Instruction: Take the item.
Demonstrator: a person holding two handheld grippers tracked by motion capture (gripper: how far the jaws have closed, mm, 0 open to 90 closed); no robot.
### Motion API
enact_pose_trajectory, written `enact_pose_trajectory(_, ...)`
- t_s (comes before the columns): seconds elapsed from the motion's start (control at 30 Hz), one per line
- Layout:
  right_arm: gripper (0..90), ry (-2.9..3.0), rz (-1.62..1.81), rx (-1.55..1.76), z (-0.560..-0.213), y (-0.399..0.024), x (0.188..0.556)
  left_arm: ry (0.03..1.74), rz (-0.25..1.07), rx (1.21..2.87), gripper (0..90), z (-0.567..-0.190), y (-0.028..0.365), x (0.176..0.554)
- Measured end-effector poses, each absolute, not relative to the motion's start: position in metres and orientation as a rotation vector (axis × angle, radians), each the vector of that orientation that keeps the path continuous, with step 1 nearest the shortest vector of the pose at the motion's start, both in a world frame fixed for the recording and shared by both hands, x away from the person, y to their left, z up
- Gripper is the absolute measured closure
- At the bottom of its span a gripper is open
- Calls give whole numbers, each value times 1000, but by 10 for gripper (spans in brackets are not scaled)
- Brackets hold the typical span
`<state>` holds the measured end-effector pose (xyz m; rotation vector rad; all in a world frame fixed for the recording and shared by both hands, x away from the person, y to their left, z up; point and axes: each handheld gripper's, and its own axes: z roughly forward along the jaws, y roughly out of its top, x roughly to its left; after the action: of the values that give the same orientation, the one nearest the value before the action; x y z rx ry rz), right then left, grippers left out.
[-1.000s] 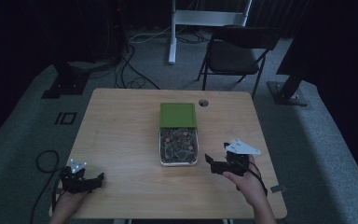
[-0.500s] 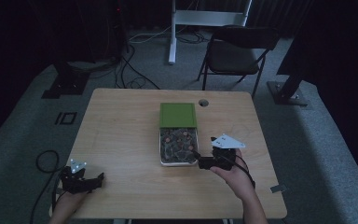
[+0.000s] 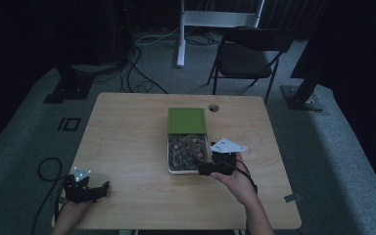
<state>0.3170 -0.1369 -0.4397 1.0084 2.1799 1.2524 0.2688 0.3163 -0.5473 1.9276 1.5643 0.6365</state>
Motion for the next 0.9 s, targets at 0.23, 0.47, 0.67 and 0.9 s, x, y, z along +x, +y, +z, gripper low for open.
enact_pose_trajectory(0.23,143,2205,1247,992,-444,-125,322,1565,637,1927,16,-547,316,269)
enact_pose_trajectory(0.47,159,2220,1247,984,-446,-111,326,1564,636,1928,16,-547,316,269)
enact_pose_trajectory(0.67,216,2213,1234,973,-449,-102,330,1564,637,1928,16,-547,316,269)
enact_pose_trajectory(0.9,347,2205,1196,987,-455,-97,333,1564,636,1928,16,-547,316,269)
